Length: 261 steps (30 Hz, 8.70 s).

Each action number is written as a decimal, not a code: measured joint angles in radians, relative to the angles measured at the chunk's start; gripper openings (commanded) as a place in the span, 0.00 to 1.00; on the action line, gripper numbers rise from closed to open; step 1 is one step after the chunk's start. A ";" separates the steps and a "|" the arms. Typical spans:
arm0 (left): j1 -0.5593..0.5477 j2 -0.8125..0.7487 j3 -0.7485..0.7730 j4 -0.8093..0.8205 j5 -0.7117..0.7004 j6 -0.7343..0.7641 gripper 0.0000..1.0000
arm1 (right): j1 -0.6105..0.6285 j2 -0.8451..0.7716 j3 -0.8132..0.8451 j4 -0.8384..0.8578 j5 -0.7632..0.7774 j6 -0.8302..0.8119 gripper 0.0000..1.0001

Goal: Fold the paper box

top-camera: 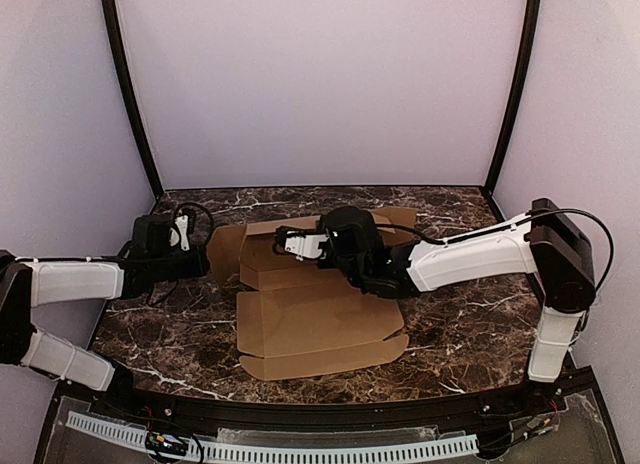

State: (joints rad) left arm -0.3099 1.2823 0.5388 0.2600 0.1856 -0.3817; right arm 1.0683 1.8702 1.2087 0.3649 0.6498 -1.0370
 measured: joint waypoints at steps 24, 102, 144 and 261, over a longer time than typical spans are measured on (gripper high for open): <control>0.005 0.112 0.121 0.062 0.216 -0.074 0.01 | -0.067 0.080 0.083 0.021 -0.021 0.003 0.00; 0.095 0.401 0.278 0.143 0.457 -0.128 0.01 | -0.128 0.200 0.191 -0.116 -0.021 0.138 0.00; -0.075 0.169 -0.035 0.166 0.446 -0.155 0.01 | 0.027 0.111 -0.147 0.515 0.212 -0.288 0.00; -0.541 0.072 -0.171 0.451 -0.472 0.126 0.45 | 0.281 0.034 -0.013 -0.187 0.542 0.468 0.00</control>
State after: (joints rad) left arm -0.8505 1.3544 0.3683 0.7109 -0.2863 -0.2562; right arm 1.3495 1.9041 1.1957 0.1780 1.1915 -0.5686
